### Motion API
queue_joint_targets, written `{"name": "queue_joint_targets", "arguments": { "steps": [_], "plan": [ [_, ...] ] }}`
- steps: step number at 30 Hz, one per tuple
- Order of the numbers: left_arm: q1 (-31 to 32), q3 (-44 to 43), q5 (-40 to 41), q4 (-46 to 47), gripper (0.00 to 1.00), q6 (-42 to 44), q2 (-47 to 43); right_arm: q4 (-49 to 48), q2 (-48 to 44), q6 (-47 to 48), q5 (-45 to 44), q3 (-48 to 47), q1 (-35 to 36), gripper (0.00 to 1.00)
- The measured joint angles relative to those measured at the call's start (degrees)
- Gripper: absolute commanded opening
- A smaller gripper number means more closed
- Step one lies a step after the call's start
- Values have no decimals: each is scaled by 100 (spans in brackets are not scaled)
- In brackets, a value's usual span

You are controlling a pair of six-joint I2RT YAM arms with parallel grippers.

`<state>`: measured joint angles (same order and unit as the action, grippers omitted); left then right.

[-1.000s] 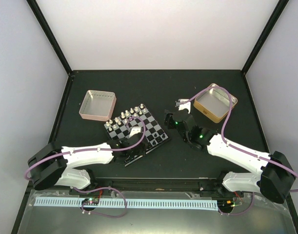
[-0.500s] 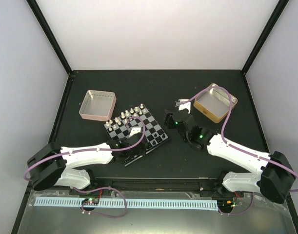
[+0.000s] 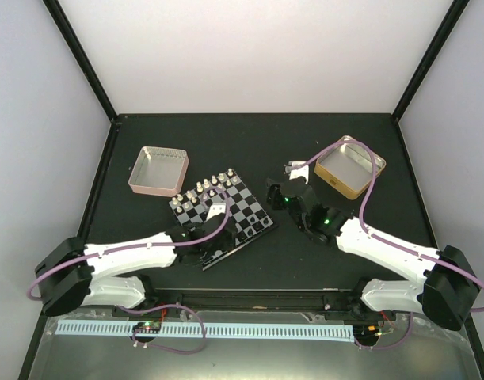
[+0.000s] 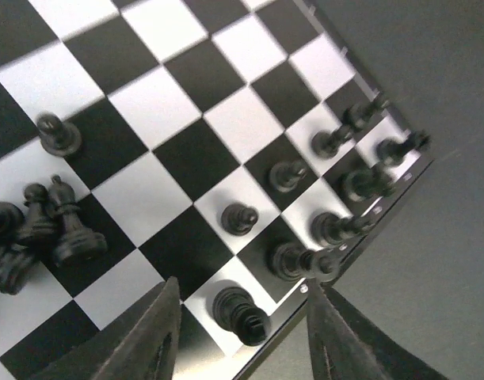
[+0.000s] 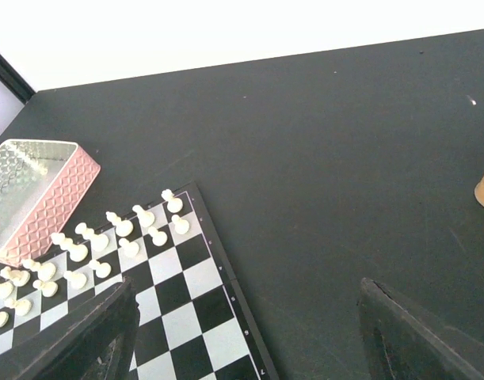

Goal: Set up the chess pieces on the board
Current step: Place the chess piece on the chessboard, then pick up the chess piece from the chessboard.

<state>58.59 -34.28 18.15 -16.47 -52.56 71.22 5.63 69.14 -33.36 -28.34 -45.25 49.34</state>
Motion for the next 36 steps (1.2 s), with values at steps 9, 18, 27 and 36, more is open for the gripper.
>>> {"name": "queue_joint_targets", "arguments": {
  "steps": [9, 18, 27, 36],
  "plan": [
    [-269, -195, 723, -433, 63, 114, -1193, 96, 479, 374, 1056, -396, -24, 74],
    [-1749, -61, 826, -745, 66, 553, -2439, 433, 1915, 715, 2922, -1502, -9, 61],
    [-2863, 151, 446, -1097, 67, 896, -3141, 1692, 3818, 898, 3512, -3141, 426, 48],
    [-3274, 459, 44, -1132, 67, 1040, -3303, 2621, 4656, 1047, 3340, -4164, 728, 40]
  ]
}}
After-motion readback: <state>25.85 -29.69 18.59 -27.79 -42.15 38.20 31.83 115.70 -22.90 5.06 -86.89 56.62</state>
